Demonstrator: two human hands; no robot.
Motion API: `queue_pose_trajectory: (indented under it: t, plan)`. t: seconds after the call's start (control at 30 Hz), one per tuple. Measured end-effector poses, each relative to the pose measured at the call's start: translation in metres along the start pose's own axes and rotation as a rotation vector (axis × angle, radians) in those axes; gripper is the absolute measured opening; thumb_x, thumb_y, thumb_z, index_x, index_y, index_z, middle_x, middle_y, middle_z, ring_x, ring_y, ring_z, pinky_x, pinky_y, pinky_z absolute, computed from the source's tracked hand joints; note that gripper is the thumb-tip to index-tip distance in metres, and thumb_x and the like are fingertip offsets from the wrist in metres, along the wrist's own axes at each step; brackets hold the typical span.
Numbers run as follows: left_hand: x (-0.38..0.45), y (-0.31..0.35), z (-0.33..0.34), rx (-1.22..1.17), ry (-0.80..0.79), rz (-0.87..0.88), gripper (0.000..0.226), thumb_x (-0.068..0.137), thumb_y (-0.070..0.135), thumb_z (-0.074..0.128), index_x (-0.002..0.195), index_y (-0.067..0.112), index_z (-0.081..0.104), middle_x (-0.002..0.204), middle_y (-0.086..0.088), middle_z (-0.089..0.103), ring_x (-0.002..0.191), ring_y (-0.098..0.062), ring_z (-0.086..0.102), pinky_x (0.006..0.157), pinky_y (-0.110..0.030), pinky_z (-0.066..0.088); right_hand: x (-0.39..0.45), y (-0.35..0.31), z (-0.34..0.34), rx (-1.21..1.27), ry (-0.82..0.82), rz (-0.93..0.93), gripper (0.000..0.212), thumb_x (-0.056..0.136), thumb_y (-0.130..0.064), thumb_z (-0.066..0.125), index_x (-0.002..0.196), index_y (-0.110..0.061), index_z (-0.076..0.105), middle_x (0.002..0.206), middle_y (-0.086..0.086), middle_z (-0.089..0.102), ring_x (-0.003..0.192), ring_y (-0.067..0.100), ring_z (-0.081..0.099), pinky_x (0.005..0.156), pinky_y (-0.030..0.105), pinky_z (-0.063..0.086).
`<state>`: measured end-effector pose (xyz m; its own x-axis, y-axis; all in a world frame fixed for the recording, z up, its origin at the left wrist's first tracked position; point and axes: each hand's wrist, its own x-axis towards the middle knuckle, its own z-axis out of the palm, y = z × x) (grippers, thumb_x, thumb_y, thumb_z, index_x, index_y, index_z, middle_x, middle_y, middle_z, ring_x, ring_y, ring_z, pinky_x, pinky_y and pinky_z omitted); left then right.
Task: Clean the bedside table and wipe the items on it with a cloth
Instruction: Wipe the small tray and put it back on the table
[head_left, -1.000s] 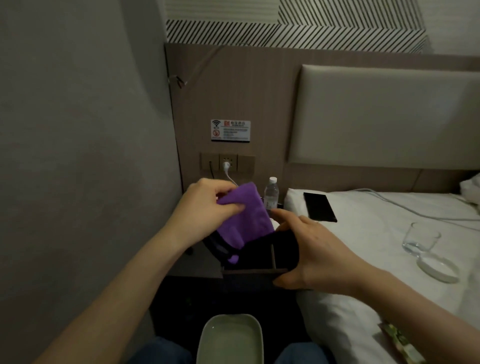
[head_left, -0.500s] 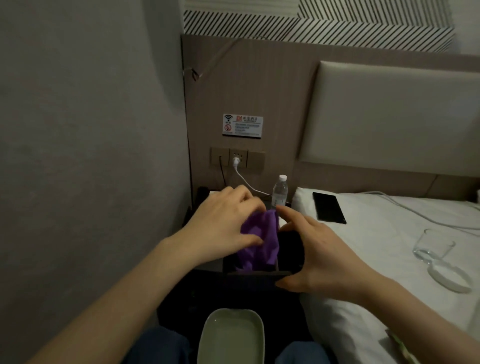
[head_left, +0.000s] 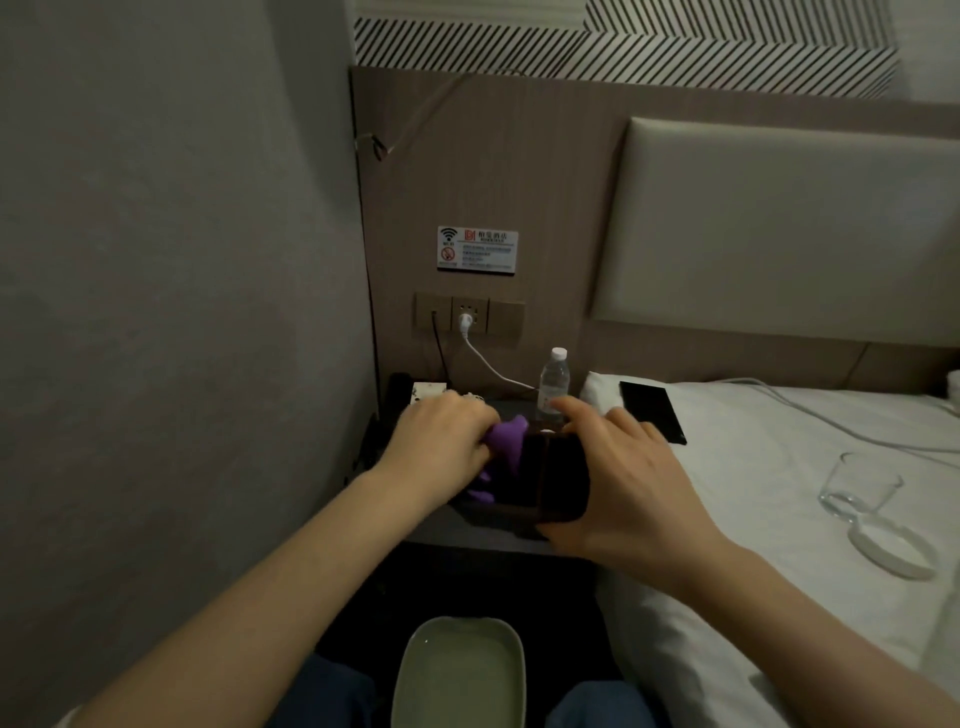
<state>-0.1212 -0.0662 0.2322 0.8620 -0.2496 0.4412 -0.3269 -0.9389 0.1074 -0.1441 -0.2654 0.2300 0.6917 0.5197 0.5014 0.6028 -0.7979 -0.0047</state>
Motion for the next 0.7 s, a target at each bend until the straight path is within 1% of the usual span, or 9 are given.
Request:
queue_pose_trajectory:
  t: [0.07, 0.17, 0.27, 0.33, 0.37, 0.43, 0.47, 0.6, 0.7]
  plan:
    - [0.000, -0.006, 0.006, -0.095, 0.040, -0.120, 0.013, 0.086, 0.024, 0.061, 0.096, 0.025, 0.069, 0.087, 0.001, 0.066, 0.089, -0.021, 0.062, 0.069, -0.030, 0.044, 0.004, 0.000, 0.002, -0.034, 0.016, 0.018, 0.105, 0.052, -0.068, 0.075, 0.138, -0.017, 0.039, 0.110, -0.001, 0.064, 0.095, 0.019, 0.057, 0.079, 0.030, 0.044]
    - [0.000, -0.007, 0.017, -0.214, -0.020, -0.300, 0.009, 0.084, 0.018, 0.061, 0.086, 0.019, 0.070, 0.080, 0.000, 0.065, 0.084, -0.022, 0.064, 0.071, -0.035, 0.052, 0.007, -0.005, 0.010, -0.135, 0.030, 0.008, 0.101, 0.053, -0.064, 0.077, 0.135, -0.015, 0.043, 0.104, -0.001, 0.066, 0.090, 0.021, 0.059, 0.074, 0.034, 0.047]
    - [-0.002, -0.009, 0.027, -0.352, -0.004, -0.484, 0.009, 0.081, 0.019, 0.061, 0.075, 0.018, 0.068, 0.075, -0.003, 0.065, 0.082, -0.027, 0.063, 0.065, -0.031, 0.047, 0.008, -0.008, 0.020, -0.222, 0.103, -0.011, 0.093, 0.052, -0.052, 0.079, 0.131, -0.013, 0.049, 0.103, 0.001, 0.066, 0.089, 0.023, 0.059, 0.072, 0.035, 0.044]
    - [-0.007, -0.008, 0.036, -0.437, 0.030, -0.585, 0.007, 0.080, 0.024, 0.062, 0.078, 0.021, 0.068, 0.079, -0.003, 0.067, 0.084, -0.028, 0.063, 0.068, -0.032, 0.049, 0.008, -0.008, 0.025, -0.254, 0.135, -0.024, 0.087, 0.054, -0.048, 0.079, 0.129, -0.013, 0.052, 0.104, 0.003, 0.066, 0.088, 0.025, 0.058, 0.071, 0.035, 0.042]
    - [-0.011, -0.006, 0.039, -0.464, 0.057, -0.619, 0.009, 0.080, 0.027, 0.063, 0.085, 0.024, 0.070, 0.082, -0.003, 0.068, 0.085, -0.028, 0.063, 0.070, -0.034, 0.051, 0.008, -0.008, 0.027, -0.258, 0.136, -0.027, 0.085, 0.056, -0.048, 0.078, 0.129, -0.013, 0.053, 0.106, 0.003, 0.065, 0.088, 0.025, 0.058, 0.071, 0.036, 0.042]
    - [-0.018, -0.005, 0.044, -0.480, 0.125, -0.647, 0.018, 0.079, 0.028, 0.063, 0.095, 0.028, 0.071, 0.083, -0.001, 0.069, 0.085, -0.028, 0.064, 0.072, -0.038, 0.053, 0.007, -0.009, 0.030, -0.254, 0.106, -0.038, 0.084, 0.060, -0.049, 0.077, 0.132, -0.014, 0.051, 0.110, 0.003, 0.064, 0.091, 0.025, 0.057, 0.074, 0.038, 0.043]
    - [-0.019, -0.006, 0.044, -0.475, 0.166, -0.641, 0.017, 0.078, 0.027, 0.063, 0.093, 0.026, 0.072, 0.080, -0.002, 0.069, 0.082, -0.028, 0.064, 0.070, -0.039, 0.053, 0.006, -0.008, 0.030, -0.246, 0.084, -0.047, 0.085, 0.061, -0.051, 0.075, 0.134, -0.015, 0.050, 0.113, 0.003, 0.063, 0.093, 0.025, 0.057, 0.075, 0.038, 0.044]
    - [-0.019, -0.017, 0.037, -0.401, 0.267, -0.591, 0.009, 0.074, 0.023, 0.063, 0.068, 0.017, 0.064, 0.065, -0.005, 0.063, 0.071, -0.033, 0.060, 0.060, -0.038, 0.048, 0.006, 0.006, 0.020, -0.085, 0.037, -0.089, 0.097, 0.062, -0.067, 0.063, 0.143, -0.021, 0.037, 0.130, -0.003, 0.055, 0.113, 0.018, 0.052, 0.089, 0.034, 0.047]
    - [-0.018, -0.025, 0.028, -0.438, 0.304, -0.591, 0.018, 0.073, 0.021, 0.065, 0.058, 0.017, 0.058, 0.053, 0.002, 0.056, 0.060, -0.026, 0.056, 0.053, -0.032, 0.038, 0.003, 0.025, 0.012, 0.116, 0.059, -0.128, 0.105, 0.064, -0.058, 0.075, 0.150, -0.028, 0.023, 0.153, -0.007, 0.031, 0.132, 0.013, 0.042, 0.102, 0.028, 0.044]
